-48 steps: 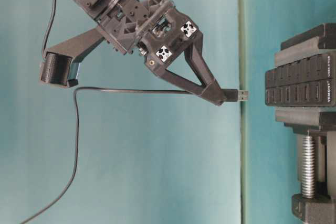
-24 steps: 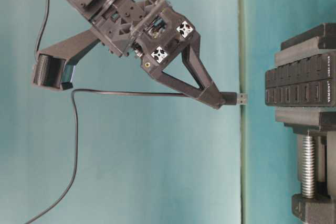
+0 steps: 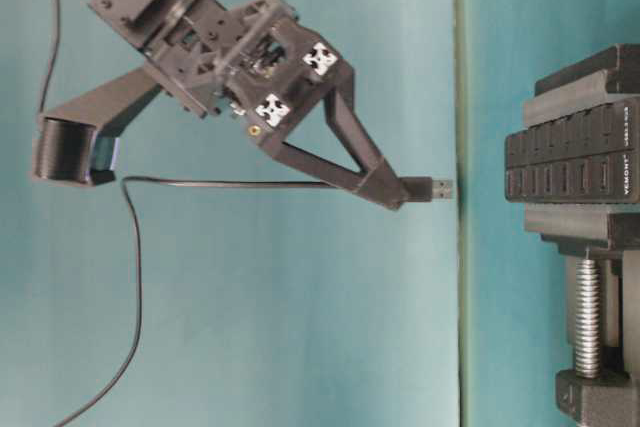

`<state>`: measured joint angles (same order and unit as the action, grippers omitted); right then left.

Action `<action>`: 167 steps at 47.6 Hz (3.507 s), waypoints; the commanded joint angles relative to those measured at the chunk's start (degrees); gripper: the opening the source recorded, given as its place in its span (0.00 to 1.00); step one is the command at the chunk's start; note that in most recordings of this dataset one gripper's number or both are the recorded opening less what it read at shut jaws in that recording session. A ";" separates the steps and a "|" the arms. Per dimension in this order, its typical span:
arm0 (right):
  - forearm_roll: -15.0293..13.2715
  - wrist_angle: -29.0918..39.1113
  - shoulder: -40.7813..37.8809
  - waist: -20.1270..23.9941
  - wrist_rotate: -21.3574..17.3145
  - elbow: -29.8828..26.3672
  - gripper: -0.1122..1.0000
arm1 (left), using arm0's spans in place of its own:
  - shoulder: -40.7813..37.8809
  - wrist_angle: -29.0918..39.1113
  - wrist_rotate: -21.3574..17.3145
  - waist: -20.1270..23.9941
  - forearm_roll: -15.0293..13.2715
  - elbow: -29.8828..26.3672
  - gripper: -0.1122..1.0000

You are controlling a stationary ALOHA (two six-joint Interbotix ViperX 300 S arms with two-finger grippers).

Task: Insert the USB into the center port of the fixed hub
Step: 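Carry the held plug over the hub's center port, then lower the plug and push it into the center port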

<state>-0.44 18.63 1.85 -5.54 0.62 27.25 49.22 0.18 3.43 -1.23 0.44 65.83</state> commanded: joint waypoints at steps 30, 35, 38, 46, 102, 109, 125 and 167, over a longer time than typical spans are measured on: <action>0.18 -3.08 -0.53 0.18 -0.53 1.23 0.19 | -0.18 -0.62 0.09 0.09 0.18 -0.62 0.10; 0.18 -4.13 -1.23 0.18 -0.53 1.58 0.19 | -0.18 -0.62 0.09 0.09 0.09 -0.62 0.10; 0.18 -4.48 -1.67 0.18 -0.53 1.67 0.19 | -0.18 -0.62 0.18 0.09 0.09 -0.62 0.10; 0.18 -4.66 -2.81 0.18 -0.53 1.85 0.19 | -0.18 -0.62 0.18 0.09 0.18 -0.62 0.10; 0.18 -6.86 -5.19 0.53 -1.93 2.90 0.19 | -0.18 -0.62 0.18 0.09 0.09 -0.62 0.10; 0.18 -6.86 -5.54 0.70 -2.02 2.99 0.19 | -0.18 -0.62 0.18 0.09 0.18 -0.62 0.10; 0.18 -5.98 -6.24 1.05 -1.93 2.99 0.19 | -0.18 -0.62 0.18 0.09 0.09 -0.62 0.10; 0.18 -5.89 -7.29 1.05 -3.60 5.01 0.19 | -0.18 -0.62 0.18 0.09 0.18 -0.70 0.10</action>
<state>-0.44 12.30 -5.45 -5.01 -2.37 31.73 49.31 0.18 3.60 -1.14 0.44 65.83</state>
